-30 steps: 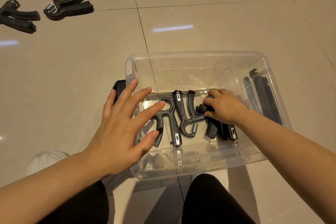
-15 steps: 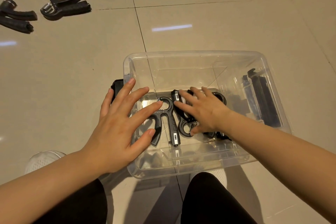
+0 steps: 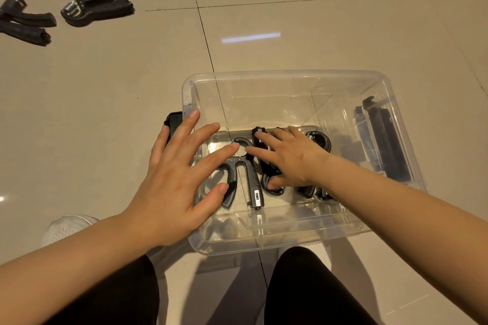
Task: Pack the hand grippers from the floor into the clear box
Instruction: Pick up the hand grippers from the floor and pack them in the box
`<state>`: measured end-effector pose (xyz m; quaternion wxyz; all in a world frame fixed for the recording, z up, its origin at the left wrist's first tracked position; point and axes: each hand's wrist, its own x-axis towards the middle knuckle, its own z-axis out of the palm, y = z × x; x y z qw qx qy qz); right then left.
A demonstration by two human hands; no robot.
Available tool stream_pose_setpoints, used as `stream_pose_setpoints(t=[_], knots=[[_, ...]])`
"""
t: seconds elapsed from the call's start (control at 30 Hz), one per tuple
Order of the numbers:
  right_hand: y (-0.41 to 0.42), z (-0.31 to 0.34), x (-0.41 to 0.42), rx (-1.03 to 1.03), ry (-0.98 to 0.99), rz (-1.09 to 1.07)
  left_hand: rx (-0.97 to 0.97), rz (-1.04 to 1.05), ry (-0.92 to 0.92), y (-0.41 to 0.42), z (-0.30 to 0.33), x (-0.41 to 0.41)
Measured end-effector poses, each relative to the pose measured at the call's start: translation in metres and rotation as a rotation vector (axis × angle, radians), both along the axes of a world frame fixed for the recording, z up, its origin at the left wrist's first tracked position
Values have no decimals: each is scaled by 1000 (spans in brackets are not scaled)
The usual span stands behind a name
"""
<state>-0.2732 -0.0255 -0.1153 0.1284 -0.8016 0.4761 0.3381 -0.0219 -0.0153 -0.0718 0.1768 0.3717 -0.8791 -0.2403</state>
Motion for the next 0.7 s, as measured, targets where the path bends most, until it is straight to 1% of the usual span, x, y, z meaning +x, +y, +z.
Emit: stream_pose_setpoints(t=[0.03, 0.1, 0.33, 0.43, 0.5, 0.6, 0.7], knots=[[-1, 0, 5, 17, -23, 17, 0, -2, -3, 0, 0, 0], [-2, -4, 15, 36, 0, 42, 1, -5, -8, 0, -1, 0], [2, -15, 21, -64, 116, 19, -10, -8, 5, 1, -2, -1], [1, -7, 23, -32, 46, -7, -9, -4, 16, 1, -2, 0], [4, 9, 21, -9, -46, -119, -3, -4, 6, 0, -2, 0], [17, 49, 16, -30, -178, -337, -6, -43, -111, -1, 5, 3], [38, 103, 17, -69, -230, -384, -3, -171, -295, -13, 38, 13]])
